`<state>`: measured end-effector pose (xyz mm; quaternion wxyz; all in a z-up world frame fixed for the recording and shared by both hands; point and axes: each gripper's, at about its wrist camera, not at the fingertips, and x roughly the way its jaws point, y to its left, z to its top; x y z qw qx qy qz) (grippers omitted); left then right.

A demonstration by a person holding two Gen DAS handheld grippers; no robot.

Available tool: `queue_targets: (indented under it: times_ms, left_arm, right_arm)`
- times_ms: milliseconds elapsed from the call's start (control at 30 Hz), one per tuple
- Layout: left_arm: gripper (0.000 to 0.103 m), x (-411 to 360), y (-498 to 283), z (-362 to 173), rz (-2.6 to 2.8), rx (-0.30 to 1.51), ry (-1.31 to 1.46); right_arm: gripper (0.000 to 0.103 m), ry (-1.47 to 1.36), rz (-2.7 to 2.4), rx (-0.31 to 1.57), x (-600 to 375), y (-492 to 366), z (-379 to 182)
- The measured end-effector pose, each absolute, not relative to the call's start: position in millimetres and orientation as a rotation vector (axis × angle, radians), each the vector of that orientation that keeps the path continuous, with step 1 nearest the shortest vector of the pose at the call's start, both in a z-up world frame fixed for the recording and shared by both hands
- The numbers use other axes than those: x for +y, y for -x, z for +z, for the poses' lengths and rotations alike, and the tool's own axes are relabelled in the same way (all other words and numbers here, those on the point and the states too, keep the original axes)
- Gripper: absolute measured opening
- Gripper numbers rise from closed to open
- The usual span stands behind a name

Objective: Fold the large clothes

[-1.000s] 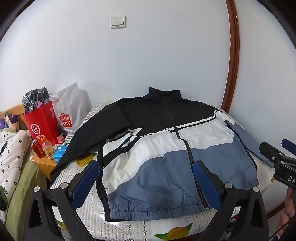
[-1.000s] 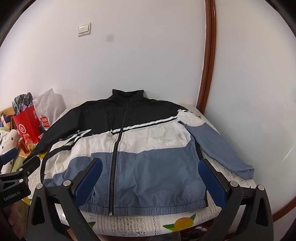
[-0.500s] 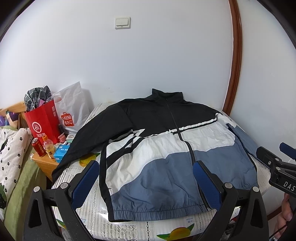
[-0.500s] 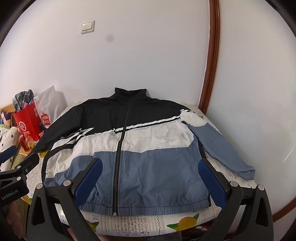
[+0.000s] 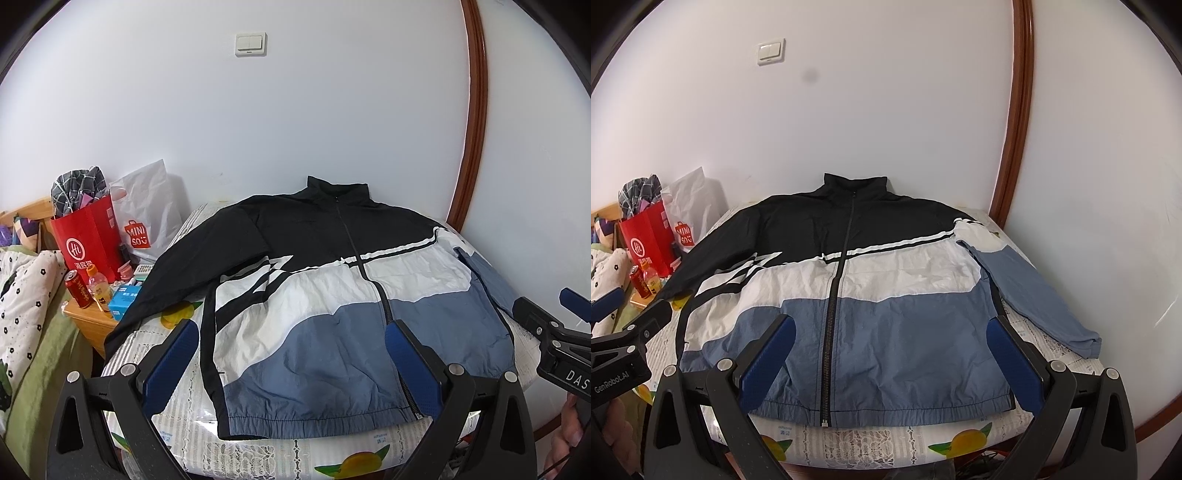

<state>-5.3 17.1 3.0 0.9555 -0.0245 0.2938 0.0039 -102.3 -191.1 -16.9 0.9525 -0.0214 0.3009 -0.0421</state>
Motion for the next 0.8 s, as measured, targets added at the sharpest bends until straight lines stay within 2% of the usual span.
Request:
queue_targets:
  times_ms: [800]
  left_arm:
    - [0.102,13,9,-3,0.016,0.595,0.052]
  right_arm:
    - [0.102,0.029,-0.124,0.606,-206,104,-15]
